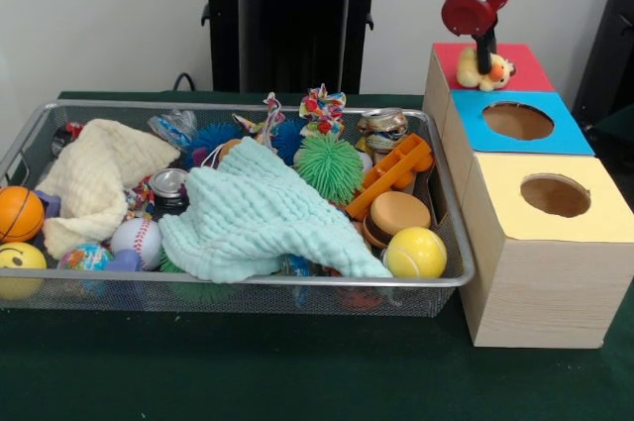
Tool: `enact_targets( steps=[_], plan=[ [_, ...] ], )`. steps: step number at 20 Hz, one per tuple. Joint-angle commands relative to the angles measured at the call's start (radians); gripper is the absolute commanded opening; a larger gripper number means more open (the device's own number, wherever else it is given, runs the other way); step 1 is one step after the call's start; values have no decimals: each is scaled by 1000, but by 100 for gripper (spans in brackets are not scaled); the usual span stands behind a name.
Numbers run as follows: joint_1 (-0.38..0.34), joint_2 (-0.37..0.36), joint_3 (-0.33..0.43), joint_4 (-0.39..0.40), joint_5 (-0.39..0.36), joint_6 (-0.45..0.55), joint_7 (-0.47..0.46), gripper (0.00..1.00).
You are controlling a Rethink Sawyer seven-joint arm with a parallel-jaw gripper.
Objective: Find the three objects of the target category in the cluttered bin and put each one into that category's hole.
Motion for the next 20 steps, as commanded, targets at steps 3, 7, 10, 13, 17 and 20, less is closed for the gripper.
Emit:
enact_targets(
  steps=[3,7,10,13,17,20],
  plan=[
    [53,51,-35,69,112,68,331,0],
    [78,42,-59,80,145,90,342,0],
    [97,39,-79,80,162,105,343,0],
    [110,52,-110,72,162,97,333,0],
    [113,57,-129,79,164,76,320,0],
    [118,66,-145,75,167,75,319,0]
  ],
)
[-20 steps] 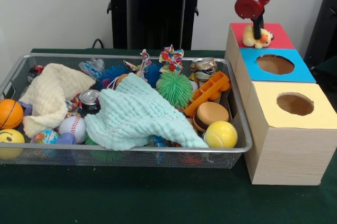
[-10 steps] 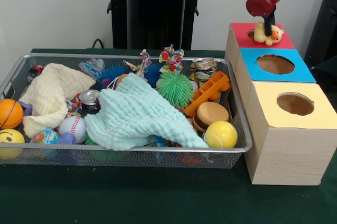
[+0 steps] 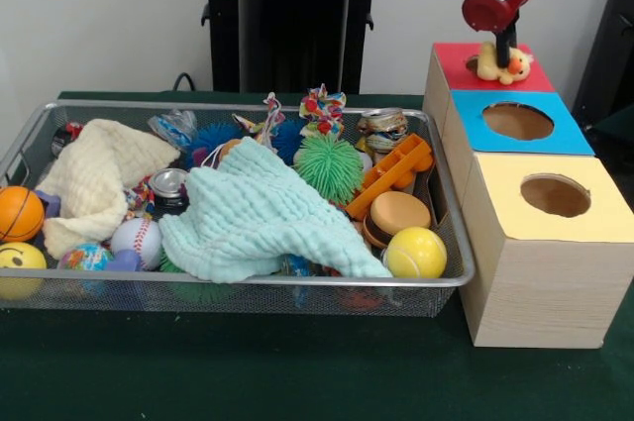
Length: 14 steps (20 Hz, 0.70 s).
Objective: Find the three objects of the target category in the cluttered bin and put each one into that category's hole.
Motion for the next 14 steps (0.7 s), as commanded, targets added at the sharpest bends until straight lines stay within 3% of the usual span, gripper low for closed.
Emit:
enact_targets(
  steps=[1,14],
  plan=[
    [8,71,-80,58,36,73,296,0],
    [51,91,-153,29,32,125,276,0]
  ],
)
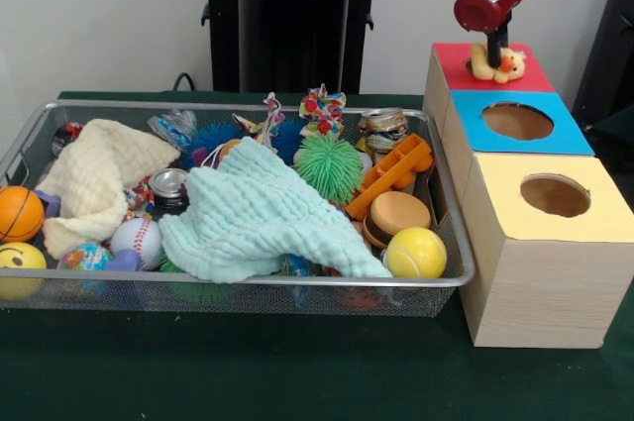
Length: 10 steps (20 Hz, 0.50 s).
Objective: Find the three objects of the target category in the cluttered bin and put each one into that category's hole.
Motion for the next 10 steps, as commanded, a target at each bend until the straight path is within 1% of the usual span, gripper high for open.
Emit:
enact_targets(
  steps=[1,6,10],
  plan=[
    [22,101,-111,27,6,103,277,0],
    [22,146,-130,40,0,32,274,0],
    [21,189,-140,46,-20,-43,266,0]
  ],
)
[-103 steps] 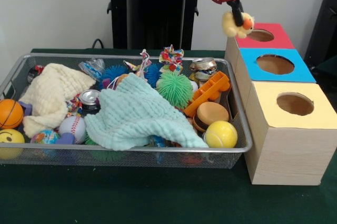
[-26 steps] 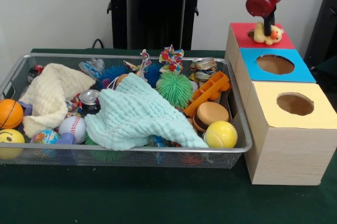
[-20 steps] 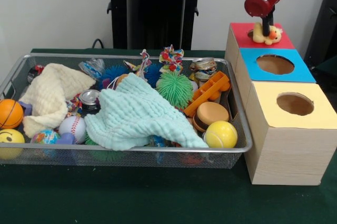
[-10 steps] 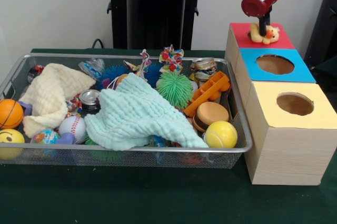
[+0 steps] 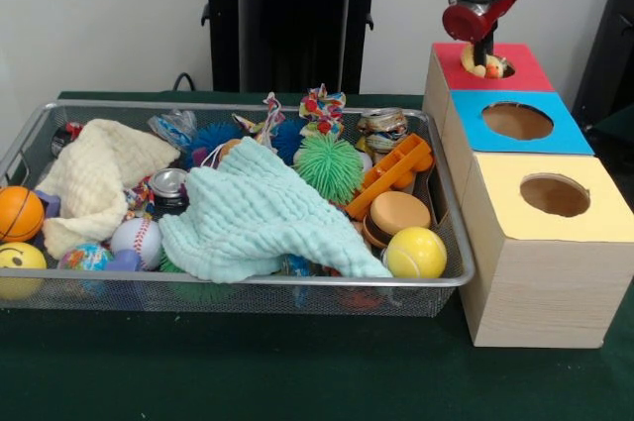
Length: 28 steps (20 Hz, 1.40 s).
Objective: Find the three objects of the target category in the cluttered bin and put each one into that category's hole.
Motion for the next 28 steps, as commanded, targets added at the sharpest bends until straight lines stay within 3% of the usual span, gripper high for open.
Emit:
enact_targets(
  steps=[1,6,19,28],
  plan=[
    [-22,139,-80,53,-26,-67,265,0],
    [-40,147,-54,65,-11,-121,278,0],
    [-30,16,-21,66,55,26,291,0],
    [-31,-30,-17,68,72,53,282,0]
  ],
)
